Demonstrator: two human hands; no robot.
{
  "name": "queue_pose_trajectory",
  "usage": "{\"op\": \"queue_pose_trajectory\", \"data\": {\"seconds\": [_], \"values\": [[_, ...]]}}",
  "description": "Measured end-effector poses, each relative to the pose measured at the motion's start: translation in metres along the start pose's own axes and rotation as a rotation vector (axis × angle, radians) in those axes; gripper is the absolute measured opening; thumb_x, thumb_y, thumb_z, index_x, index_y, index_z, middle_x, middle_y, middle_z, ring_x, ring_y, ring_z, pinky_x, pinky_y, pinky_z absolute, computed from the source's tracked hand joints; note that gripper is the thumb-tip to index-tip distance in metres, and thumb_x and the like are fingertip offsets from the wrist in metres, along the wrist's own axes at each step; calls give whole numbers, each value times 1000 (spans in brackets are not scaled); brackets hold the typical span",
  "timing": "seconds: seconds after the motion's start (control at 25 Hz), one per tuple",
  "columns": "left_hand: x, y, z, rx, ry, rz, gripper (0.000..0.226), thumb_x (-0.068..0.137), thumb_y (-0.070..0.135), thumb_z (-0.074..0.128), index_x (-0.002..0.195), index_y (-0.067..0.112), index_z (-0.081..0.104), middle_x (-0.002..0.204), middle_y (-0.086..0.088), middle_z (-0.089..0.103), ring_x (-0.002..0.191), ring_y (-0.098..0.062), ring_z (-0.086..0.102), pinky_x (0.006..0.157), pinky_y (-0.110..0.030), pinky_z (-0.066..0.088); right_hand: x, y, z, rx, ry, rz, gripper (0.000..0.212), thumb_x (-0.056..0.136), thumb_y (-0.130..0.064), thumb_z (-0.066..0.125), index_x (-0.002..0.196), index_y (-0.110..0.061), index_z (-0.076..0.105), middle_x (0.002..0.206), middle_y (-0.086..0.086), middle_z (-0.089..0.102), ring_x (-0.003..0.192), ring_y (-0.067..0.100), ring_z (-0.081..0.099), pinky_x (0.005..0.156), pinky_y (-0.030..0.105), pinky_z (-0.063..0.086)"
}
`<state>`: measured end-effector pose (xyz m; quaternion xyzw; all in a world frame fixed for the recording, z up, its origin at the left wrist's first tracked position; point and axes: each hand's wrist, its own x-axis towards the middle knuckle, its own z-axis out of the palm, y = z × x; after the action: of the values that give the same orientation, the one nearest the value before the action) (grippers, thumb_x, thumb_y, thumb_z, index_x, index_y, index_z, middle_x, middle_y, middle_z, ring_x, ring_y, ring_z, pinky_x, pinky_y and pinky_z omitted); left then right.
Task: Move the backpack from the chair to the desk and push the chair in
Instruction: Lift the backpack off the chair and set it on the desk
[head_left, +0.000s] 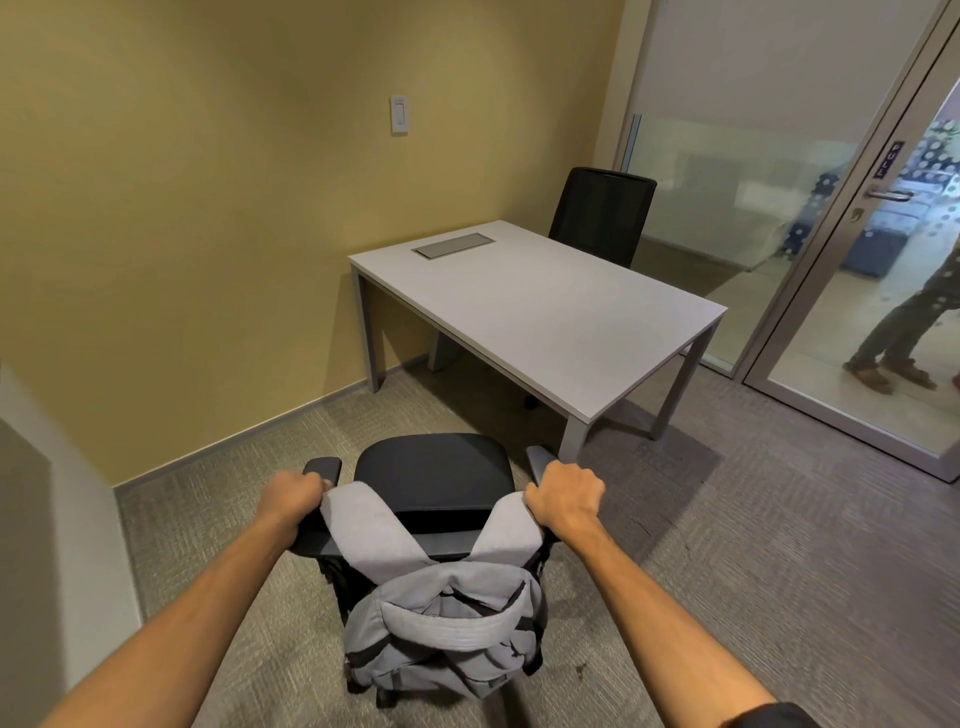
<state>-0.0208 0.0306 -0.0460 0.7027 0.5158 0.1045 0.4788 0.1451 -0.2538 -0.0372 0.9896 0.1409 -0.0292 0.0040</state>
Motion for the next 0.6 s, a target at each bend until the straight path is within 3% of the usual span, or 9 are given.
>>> {"op": "queue_pose_trajectory", "data": {"seconds": [0.04, 0.12, 0.2, 0.32, 0.4, 0.6], "values": [[1, -2, -5, -187, 8, -65, 14, 88, 5, 63, 75, -2, 66, 83, -18, 64, 75, -31, 56, 70, -38, 41, 0, 0, 0, 20, -8, 12, 37, 91, -47, 58, 71, -16, 54, 63, 0, 52, 55, 15, 47, 56, 28, 38], [-2, -7, -14, -402, 34, -147, 15, 86, 2, 65, 98, -6, 69, 101, -19, 66, 82, -31, 59, 73, -36, 45, 1, 1, -1, 54, -15, 29, 32, 91, -43, 60, 75, -15, 56, 69, 1, 57, 59, 17, 51, 57, 29, 39], [-9, -17, -24, -462, 89, -142, 12, 86, 3, 66, 96, -3, 69, 110, -17, 65, 87, -28, 59, 79, -36, 45, 1, 0, -1, 83, -20, 32, 29, 91, -41, 61, 79, -15, 62, 74, 3, 61, 64, 19, 54, 59, 30, 40], [-18, -40, -36, -486, 170, -132, 19, 87, 5, 67, 103, -6, 68, 124, -17, 61, 118, -33, 54, 101, -46, 42, -3, 4, 3, 147, 0, 53, 28, 94, -37, 56, 89, -11, 67, 83, 6, 69, 73, 22, 64, 60, 31, 43], [-26, -49, -40, -548, 172, -131, 5, 88, 5, 67, 87, 1, 67, 120, -14, 60, 111, -30, 54, 95, -46, 45, -5, 9, 8, 205, 25, 66, 27, 96, -32, 50, 91, -11, 66, 87, 8, 70, 79, 24, 68, 62, 31, 47], [-40, -61, -37, -688, 209, -146, 18, 91, 0, 61, 75, 9, 62, 112, -15, 65, 98, -24, 62, 77, -34, 56, -4, 13, 5, 353, 5, 134, 20, 95, -24, 51, 88, -9, 62, 93, 11, 70, 75, 24, 56, 65, 33, 43]]}}
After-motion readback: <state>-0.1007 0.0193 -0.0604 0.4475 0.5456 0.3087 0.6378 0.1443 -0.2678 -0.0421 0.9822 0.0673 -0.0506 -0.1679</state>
